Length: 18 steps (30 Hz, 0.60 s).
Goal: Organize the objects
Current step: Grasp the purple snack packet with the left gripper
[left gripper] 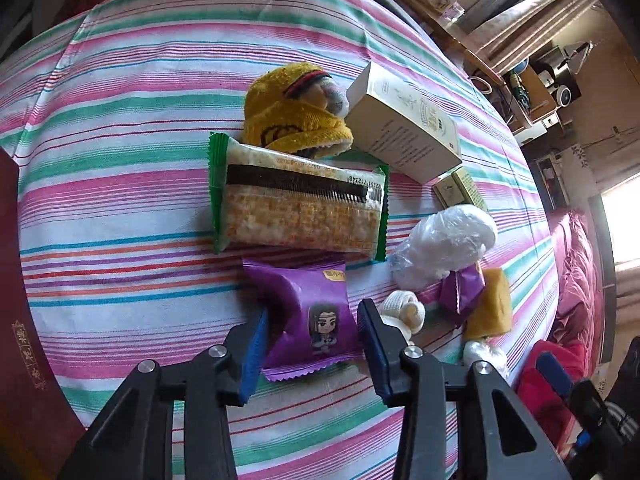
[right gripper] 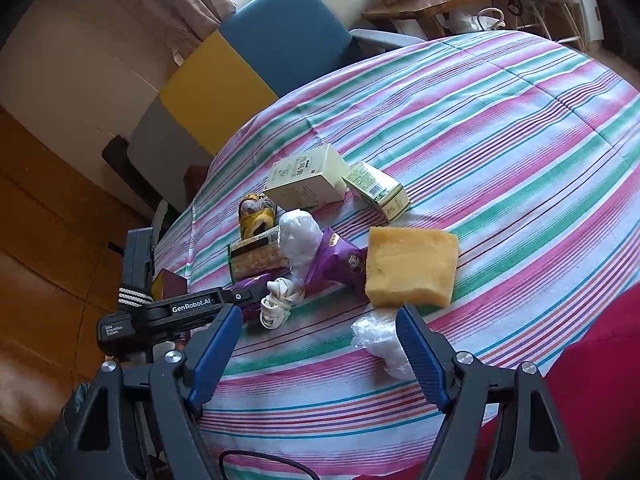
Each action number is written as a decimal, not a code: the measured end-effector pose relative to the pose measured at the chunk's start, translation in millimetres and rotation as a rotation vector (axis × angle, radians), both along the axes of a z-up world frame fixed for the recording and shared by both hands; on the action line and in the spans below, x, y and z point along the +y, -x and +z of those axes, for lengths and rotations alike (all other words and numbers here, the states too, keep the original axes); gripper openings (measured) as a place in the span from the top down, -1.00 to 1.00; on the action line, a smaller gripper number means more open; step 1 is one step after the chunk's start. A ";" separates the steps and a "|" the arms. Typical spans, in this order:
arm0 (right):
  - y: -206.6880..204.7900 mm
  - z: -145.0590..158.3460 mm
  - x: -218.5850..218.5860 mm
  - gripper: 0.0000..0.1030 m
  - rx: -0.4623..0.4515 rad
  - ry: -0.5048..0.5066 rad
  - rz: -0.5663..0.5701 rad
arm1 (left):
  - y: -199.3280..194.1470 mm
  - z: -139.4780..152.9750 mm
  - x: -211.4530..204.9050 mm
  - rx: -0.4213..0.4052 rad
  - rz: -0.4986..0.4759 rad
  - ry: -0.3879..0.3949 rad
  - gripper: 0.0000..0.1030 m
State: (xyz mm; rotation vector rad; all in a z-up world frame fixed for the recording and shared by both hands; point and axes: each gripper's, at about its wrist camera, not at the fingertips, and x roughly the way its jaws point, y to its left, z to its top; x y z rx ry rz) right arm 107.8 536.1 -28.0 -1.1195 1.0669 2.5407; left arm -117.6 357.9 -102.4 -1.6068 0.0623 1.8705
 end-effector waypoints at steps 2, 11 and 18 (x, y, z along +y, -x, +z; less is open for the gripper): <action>1.1 -0.8 -0.3 -0.55 -0.010 -0.005 -0.001 | -7.7 5.9 -4.7 0.047 -0.020 0.003 0.15; 16.2 -3.6 -13.0 -0.45 -0.152 -0.110 -0.010 | -46.7 46.9 -55.7 0.201 -0.080 -0.044 0.15; 57.4 -11.4 -64.2 -0.26 -0.175 -0.138 0.112 | -69.1 63.1 -98.9 0.249 -0.086 -0.075 0.15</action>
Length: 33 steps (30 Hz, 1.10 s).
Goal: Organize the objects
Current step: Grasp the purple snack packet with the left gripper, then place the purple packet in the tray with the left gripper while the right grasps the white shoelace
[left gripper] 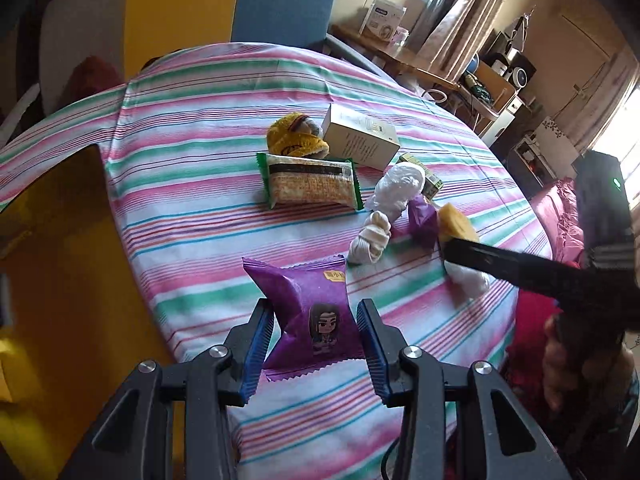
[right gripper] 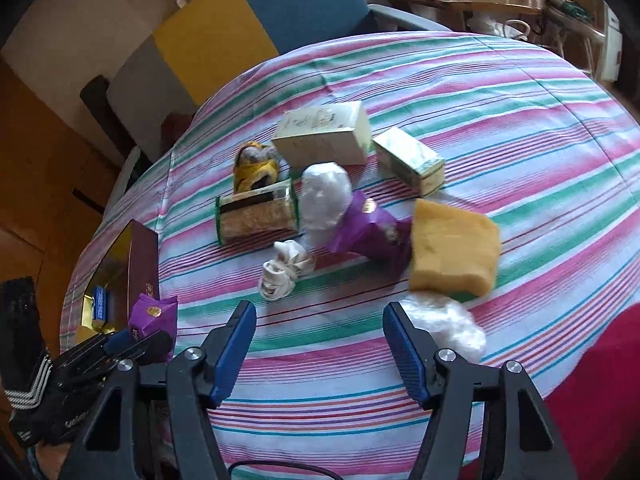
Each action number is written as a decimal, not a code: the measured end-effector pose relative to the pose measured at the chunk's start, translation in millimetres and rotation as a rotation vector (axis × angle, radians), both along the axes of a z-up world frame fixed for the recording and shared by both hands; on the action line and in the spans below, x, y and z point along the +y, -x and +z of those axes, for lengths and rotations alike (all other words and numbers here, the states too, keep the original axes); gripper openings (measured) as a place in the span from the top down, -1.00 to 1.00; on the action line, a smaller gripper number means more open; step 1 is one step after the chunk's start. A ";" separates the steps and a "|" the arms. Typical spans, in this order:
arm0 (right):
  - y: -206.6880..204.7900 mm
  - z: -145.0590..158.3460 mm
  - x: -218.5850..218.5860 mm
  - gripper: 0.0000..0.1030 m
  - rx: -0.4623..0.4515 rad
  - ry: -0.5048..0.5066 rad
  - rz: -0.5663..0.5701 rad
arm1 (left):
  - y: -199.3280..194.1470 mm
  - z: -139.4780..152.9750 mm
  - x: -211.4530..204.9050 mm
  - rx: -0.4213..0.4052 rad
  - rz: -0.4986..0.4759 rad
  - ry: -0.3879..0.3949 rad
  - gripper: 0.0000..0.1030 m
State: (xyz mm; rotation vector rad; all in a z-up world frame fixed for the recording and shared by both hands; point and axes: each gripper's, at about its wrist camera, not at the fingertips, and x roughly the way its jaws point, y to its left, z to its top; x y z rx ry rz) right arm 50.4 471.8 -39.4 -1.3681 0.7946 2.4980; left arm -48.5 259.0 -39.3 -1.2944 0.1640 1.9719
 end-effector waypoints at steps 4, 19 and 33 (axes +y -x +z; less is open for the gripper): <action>26.6 -8.1 -12.4 -0.23 -0.003 0.018 0.010 | -10.0 3.1 -16.5 0.012 0.002 -0.019 0.15; 79.7 -49.1 -34.9 0.50 -0.153 -0.149 0.108 | -20.9 27.1 -112.4 0.060 0.096 -0.104 0.15; 83.0 -48.8 -53.6 0.50 -0.162 -0.211 0.176 | -7.5 6.7 -271.7 0.044 0.482 0.019 0.15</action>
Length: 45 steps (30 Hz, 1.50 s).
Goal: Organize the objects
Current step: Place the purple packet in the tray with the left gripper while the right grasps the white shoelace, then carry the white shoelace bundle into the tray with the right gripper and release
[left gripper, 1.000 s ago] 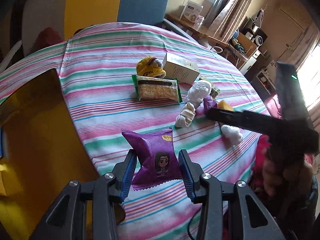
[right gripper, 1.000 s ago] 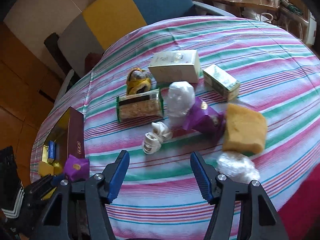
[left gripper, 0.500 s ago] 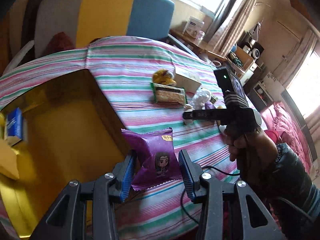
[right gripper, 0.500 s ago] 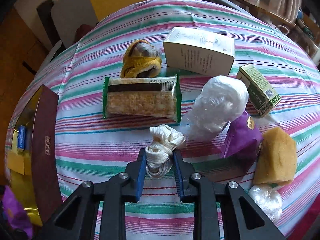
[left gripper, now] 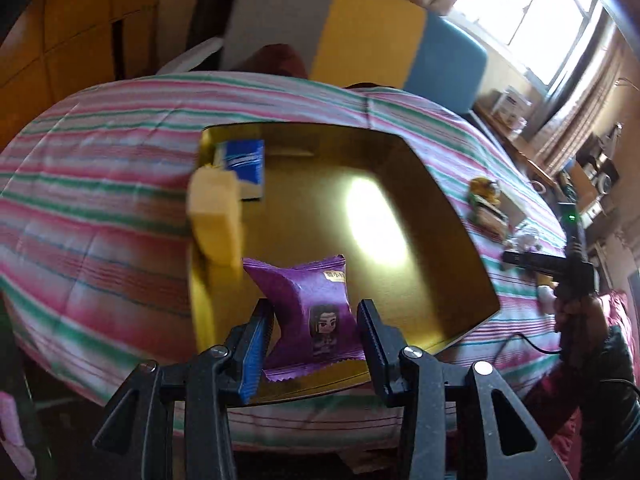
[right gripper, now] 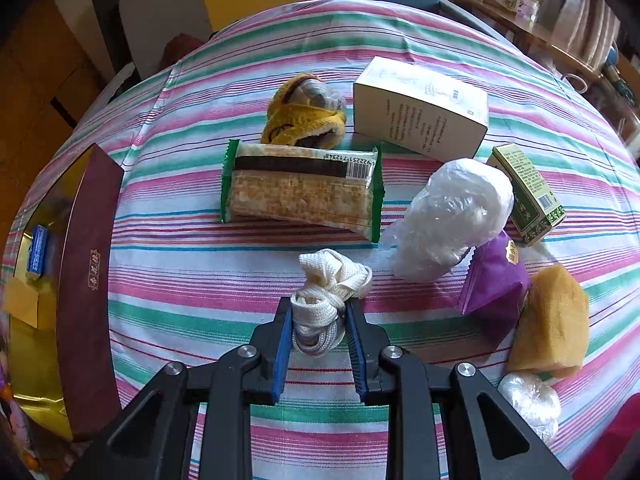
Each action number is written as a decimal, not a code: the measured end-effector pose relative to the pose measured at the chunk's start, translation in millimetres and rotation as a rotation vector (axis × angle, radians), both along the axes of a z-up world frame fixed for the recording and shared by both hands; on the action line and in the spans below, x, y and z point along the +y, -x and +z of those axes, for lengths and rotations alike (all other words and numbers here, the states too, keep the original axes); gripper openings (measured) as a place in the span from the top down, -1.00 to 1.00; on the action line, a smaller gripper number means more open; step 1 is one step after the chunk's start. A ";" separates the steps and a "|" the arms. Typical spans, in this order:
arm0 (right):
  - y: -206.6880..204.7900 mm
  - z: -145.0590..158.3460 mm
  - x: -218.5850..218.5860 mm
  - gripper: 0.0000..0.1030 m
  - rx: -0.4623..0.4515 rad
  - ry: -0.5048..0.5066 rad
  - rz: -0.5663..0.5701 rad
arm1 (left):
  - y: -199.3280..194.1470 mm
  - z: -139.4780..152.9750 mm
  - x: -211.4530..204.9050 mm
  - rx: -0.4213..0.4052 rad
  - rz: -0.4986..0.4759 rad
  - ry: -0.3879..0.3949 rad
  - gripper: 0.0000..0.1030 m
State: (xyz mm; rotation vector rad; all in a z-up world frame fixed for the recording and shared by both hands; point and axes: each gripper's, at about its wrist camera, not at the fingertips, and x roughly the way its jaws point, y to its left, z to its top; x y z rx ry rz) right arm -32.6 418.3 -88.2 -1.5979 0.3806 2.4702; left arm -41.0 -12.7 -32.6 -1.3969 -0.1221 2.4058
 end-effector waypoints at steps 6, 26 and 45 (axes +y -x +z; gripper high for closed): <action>1.2 -0.3 -3.3 0.50 0.000 -0.014 0.017 | 19.1 -16.5 -3.8 -0.001 0.018 0.058 0.15; 0.5 0.3 -7.4 0.50 0.001 -0.039 0.039 | 25.1 -6.6 -30.3 0.060 0.153 0.105 0.06; -17.2 55.2 -48.9 0.50 0.154 0.049 0.153 | -7.2 5.9 -20.1 0.157 0.131 0.155 0.05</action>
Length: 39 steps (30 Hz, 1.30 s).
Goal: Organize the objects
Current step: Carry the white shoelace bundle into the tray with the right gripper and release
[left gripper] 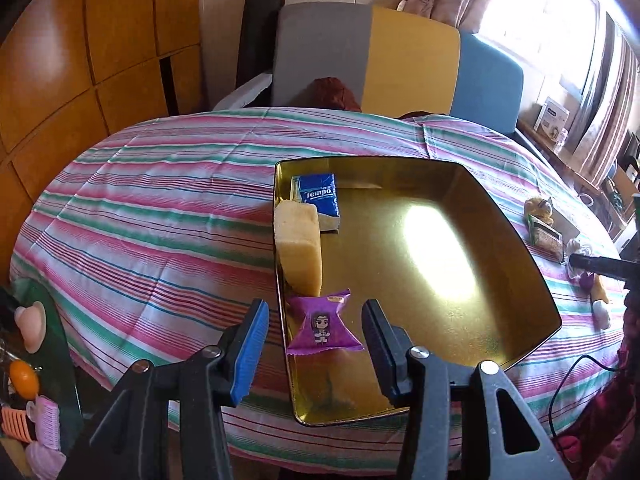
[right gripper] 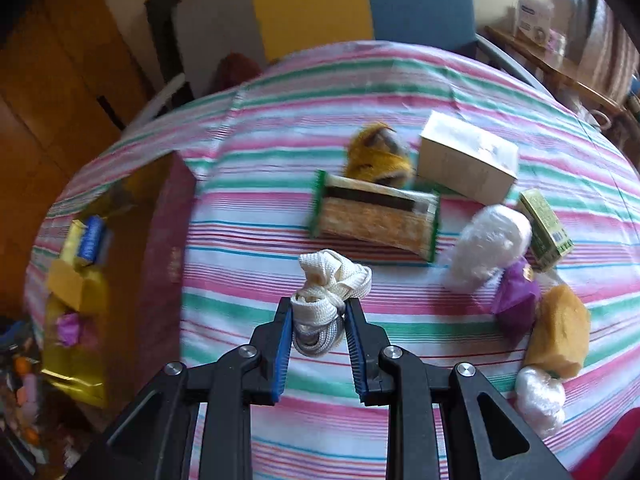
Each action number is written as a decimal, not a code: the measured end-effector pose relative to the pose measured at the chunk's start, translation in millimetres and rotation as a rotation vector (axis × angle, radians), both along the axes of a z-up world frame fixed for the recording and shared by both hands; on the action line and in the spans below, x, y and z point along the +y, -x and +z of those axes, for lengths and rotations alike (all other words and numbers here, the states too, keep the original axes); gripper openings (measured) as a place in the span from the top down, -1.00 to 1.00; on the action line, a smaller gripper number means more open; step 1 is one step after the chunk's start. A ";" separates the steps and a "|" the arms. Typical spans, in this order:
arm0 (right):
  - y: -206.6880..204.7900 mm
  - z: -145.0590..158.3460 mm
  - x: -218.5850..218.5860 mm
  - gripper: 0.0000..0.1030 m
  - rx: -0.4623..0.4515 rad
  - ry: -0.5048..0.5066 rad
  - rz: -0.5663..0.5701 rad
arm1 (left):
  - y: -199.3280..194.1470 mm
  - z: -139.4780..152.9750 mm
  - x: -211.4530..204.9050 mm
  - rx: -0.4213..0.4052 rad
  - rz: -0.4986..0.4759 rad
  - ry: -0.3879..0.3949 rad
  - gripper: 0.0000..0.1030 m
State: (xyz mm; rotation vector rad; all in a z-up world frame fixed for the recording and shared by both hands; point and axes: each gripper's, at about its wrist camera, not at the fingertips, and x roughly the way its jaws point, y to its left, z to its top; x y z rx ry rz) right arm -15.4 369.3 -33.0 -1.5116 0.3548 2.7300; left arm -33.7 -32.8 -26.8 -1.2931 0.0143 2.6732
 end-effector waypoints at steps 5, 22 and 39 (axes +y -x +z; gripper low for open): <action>-0.1 28.1 -62.9 0.50 0.063 0.025 0.166 | -0.2 -4.6 -4.9 -0.012 0.012 -0.020 0.05; 13.1 -24.5 -326.3 0.45 -0.096 0.101 0.771 | -0.2 -19.2 -90.5 -0.041 0.228 -0.114 0.05; -3.6 -2.2 -282.6 -0.16 -0.004 0.176 0.651 | -5.8 -9.6 -79.7 -0.002 0.180 -0.123 0.04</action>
